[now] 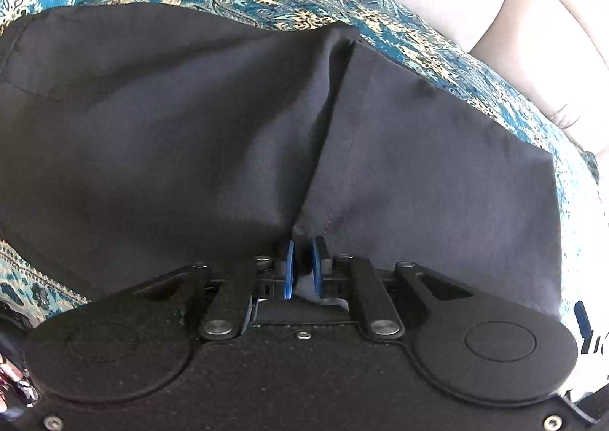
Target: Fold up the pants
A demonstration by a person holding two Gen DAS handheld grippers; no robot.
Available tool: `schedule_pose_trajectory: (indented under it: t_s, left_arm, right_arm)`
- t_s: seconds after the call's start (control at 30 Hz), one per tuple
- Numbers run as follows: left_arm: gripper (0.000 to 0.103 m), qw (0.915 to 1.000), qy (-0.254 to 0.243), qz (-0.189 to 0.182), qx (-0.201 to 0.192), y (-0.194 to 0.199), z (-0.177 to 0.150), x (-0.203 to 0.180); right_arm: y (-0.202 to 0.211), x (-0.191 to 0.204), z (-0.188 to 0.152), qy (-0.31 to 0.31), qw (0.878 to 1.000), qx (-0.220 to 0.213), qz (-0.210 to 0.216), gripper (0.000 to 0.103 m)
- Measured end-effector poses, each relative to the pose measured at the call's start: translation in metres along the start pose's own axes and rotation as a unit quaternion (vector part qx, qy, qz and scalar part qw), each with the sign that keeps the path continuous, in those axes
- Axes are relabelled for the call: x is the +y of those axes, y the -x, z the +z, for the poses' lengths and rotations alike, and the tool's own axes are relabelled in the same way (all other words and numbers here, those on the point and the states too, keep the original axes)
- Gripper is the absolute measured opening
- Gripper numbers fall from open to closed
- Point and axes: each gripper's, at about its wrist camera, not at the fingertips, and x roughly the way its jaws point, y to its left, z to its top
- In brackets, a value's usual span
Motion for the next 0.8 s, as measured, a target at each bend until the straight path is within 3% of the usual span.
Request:
schedule_pose_trajectory:
  t_s: [0.1, 0.47, 0.63, 0.73, 0.8]
  left_arm:
    - [0.012, 0.9999, -0.012, 0.002, -0.005, 0.000, -0.003, -0.003]
    - [0.015, 0.9982, -0.049, 0.000, -0.033, 0.001, -0.016, -0.004]
    - [0.016, 0.9956, -0.076, 0.017, -0.051, 0.001, -0.022, -0.012]
    - [0.017, 0.9948, -0.082, 0.020, -0.057, 0.000, -0.023, -0.014]
    - [0.017, 0.9946, -0.083, 0.020, -0.059, 0.000, -0.024, -0.014]
  right_arm:
    - [-0.004, -0.017, 0.001, -0.012, 1.000, 0.006, -0.001, 0.103]
    - [-0.004, -0.029, -0.003, 0.057, 0.998, -0.007, 0.040, 0.103]
    - [-0.005, -0.046, 0.010, -0.020, 0.992, 0.048, 0.117, 0.103]
    - [0.007, -0.049, 0.013, -0.052, 0.980, 0.042, 0.189, 0.103]
    - [0.018, -0.045, 0.017, -0.052, 0.975, 0.023, 0.216, 0.103]
